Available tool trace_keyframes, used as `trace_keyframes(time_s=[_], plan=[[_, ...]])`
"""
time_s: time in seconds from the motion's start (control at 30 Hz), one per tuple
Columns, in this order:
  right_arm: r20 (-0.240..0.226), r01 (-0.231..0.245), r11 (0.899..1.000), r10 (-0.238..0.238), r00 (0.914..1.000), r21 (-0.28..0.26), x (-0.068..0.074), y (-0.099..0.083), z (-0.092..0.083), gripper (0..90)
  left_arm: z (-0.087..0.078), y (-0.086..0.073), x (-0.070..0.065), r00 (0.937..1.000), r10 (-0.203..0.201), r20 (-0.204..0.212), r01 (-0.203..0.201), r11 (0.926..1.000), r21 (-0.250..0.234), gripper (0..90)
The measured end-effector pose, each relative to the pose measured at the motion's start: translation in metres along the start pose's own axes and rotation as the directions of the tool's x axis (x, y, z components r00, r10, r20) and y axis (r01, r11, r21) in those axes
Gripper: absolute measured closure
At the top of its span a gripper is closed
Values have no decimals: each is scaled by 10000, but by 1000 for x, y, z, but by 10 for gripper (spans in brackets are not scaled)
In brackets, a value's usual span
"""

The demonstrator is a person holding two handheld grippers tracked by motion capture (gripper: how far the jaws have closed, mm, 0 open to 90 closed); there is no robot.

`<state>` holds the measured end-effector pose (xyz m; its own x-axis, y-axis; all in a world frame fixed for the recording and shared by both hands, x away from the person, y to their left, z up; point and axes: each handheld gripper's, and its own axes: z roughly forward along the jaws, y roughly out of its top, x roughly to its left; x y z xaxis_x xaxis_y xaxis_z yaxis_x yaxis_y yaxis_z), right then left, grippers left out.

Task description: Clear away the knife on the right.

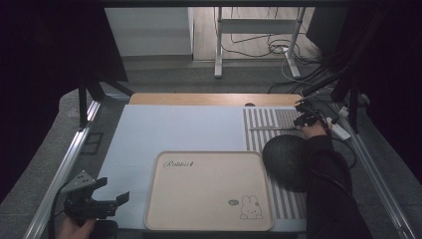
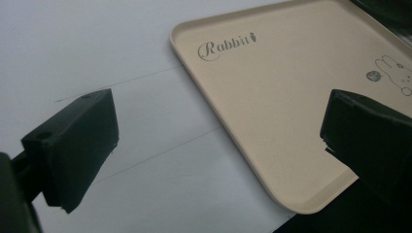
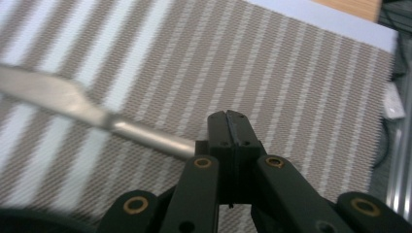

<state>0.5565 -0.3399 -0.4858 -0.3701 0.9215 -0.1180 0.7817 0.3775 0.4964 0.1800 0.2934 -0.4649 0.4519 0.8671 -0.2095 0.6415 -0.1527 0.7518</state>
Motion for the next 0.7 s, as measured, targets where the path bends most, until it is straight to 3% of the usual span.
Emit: trace_keyframes(time_s=[0.13,0.3,0.37,0.6,0.7], plan=[[131,-35,9996,31,9999,289,-11,0,7,894,0,0,0,10000,7,9,-7,10000,-2,15],[-156,-327,9980,336,9993,543,-22,-8,7,895,0,0,0,10000,-20,-9,20,10000,2,15],[-608,-318,9965,365,9975,768,-24,-16,1,895,0,0,-1,10000,9,-21,-9,10000,13,15],[-1519,131,9902,82,9884,1389,-21,-32,-12,895,1,1,-1,10000,75,-22,-75,10000,50,16],[-1692,320,9875,-54,9856,1546,-20,-34,-14,895,2,1,-2,9999,115,-41,-115,9999,77,16]])
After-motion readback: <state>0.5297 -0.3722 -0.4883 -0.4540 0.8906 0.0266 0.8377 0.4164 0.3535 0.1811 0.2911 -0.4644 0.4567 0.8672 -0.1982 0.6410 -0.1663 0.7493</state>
